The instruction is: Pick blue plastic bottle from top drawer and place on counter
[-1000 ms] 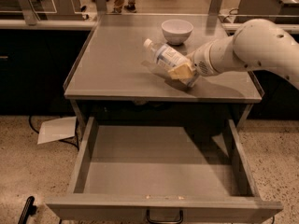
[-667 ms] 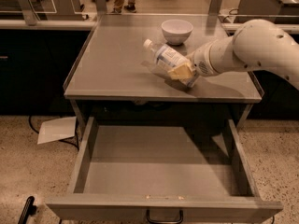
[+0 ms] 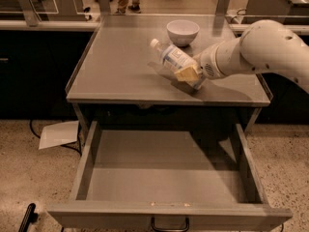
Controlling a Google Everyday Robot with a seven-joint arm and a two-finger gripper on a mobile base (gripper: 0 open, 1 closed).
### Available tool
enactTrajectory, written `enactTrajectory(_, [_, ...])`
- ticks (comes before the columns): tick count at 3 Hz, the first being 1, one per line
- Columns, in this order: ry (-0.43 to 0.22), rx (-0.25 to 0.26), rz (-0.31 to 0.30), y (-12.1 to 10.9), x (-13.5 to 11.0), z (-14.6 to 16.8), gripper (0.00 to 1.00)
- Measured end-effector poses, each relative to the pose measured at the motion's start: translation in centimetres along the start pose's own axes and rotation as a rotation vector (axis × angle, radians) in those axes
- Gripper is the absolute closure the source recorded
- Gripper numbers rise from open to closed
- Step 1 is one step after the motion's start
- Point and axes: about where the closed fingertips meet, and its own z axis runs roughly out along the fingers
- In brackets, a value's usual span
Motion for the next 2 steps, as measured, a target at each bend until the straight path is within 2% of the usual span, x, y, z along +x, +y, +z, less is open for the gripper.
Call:
enactTrajectory(1, [0.000,0.000,0.000,0.00,0.00,0.00,0.11])
enactTrajectory(2, [0.000,0.000,0.000,0.01,0.00,0.01,0.00])
